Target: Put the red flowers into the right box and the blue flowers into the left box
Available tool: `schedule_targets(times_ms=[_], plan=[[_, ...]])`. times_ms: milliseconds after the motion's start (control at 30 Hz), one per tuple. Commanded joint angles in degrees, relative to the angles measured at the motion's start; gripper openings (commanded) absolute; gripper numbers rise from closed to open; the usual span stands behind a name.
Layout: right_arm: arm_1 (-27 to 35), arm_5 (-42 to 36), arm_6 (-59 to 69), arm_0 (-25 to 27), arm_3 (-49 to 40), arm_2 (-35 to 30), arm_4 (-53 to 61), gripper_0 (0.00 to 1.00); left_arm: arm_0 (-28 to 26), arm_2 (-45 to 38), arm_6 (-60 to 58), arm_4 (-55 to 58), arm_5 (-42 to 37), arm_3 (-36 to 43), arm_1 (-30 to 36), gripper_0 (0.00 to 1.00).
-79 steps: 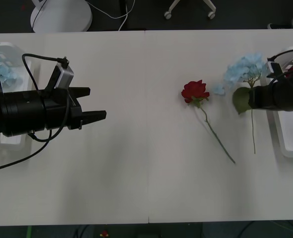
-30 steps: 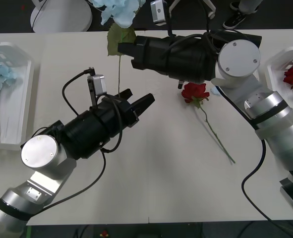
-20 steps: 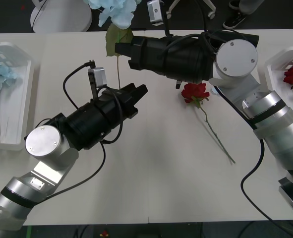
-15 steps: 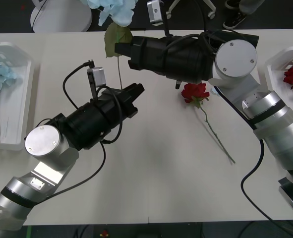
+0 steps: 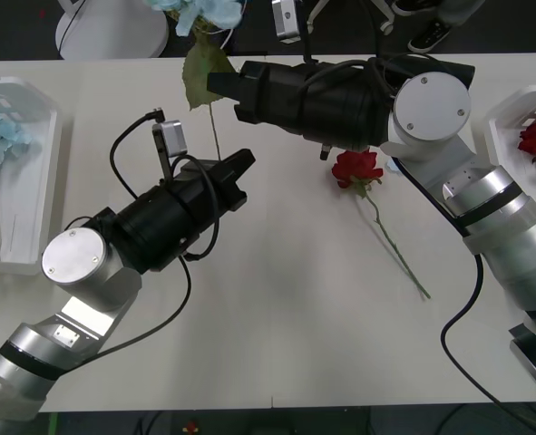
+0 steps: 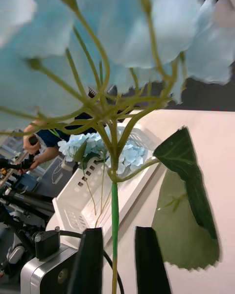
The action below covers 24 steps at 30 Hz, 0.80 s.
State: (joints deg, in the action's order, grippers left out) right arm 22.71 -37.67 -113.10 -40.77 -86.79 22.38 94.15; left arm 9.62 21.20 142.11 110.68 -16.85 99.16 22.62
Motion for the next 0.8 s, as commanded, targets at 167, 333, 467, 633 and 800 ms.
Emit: schedule_targets(times_ms=[167, 333, 467, 633, 800], plan=[[-0.38, 1.81, -0.45, -2.91, -2.25, 0.47, -0.29, 0.97, -0.22, -6.26, 2.12, 3.67, -3.10, 0.86, 6.21, 0.00], [1.55, 0.67, -0.28, -3.00, -2.25, 0.39, -0.29, 0.98, -3.12, -13.20, 1.15, 4.19, -9.25, 0.68, 10.69, 0.00], [4.89, -3.20, 0.69, -3.00, -2.25, -0.23, -0.64, 0.98, -5.22, -20.76, -0.08, 4.19, -15.14, -1.52, 12.71, 0.00], [10.16, -11.90, 6.14, -3.26, -2.34, -1.99, -5.30, 0.98, -5.31, -32.10, -0.25, 0.77, -22.26, -8.64, 13.06, 0.00], [14.82, -22.27, 13.61, -4.14, -2.25, -2.52, -13.91, 0.98, -2.85, -43.88, -0.52, -9.96, -25.07, -16.90, 13.06, 0.00]])
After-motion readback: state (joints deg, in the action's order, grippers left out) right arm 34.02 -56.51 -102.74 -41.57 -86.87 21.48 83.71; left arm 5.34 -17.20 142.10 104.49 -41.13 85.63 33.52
